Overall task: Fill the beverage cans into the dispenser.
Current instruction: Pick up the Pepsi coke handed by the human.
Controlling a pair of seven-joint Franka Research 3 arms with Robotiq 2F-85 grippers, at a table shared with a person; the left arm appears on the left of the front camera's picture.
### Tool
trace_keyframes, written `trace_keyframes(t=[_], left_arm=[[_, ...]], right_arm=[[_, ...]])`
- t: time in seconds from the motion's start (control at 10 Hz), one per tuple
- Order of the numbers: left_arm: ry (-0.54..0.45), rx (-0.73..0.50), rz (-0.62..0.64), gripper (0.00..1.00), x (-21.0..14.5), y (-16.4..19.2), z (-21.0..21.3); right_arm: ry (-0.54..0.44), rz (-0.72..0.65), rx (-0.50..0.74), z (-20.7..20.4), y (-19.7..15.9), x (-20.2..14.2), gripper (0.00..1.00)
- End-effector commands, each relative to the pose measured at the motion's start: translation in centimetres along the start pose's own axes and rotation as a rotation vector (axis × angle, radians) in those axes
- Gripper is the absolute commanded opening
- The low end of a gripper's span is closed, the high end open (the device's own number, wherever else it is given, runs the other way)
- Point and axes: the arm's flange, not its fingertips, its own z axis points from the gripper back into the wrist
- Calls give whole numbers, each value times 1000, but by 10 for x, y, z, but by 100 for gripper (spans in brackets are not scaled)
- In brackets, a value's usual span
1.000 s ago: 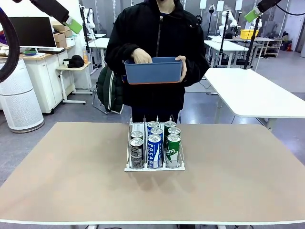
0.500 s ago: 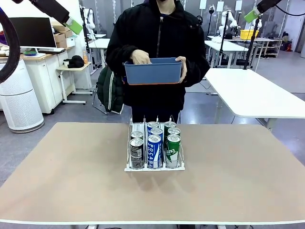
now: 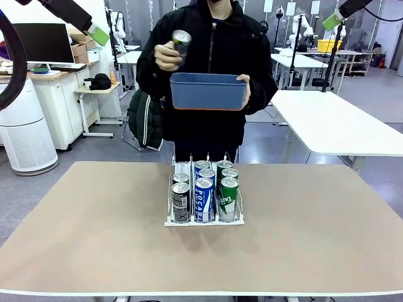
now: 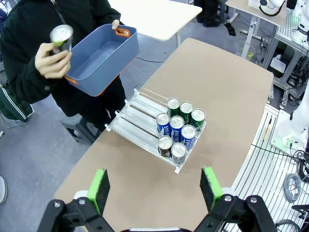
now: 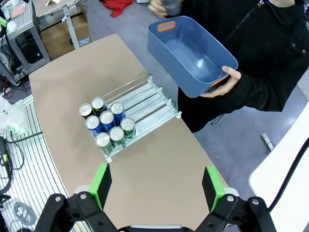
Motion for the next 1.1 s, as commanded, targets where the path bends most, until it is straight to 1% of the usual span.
trace_keyframes(t=[0.0, 1.0], left_arm=[[-8, -6, 12, 100, 0, 0, 0], [-8, -6, 12, 100, 0, 0, 0]], right_arm=[[1, -8, 7, 0, 1, 0, 100], [1, -8, 7, 0, 1, 0, 100]])
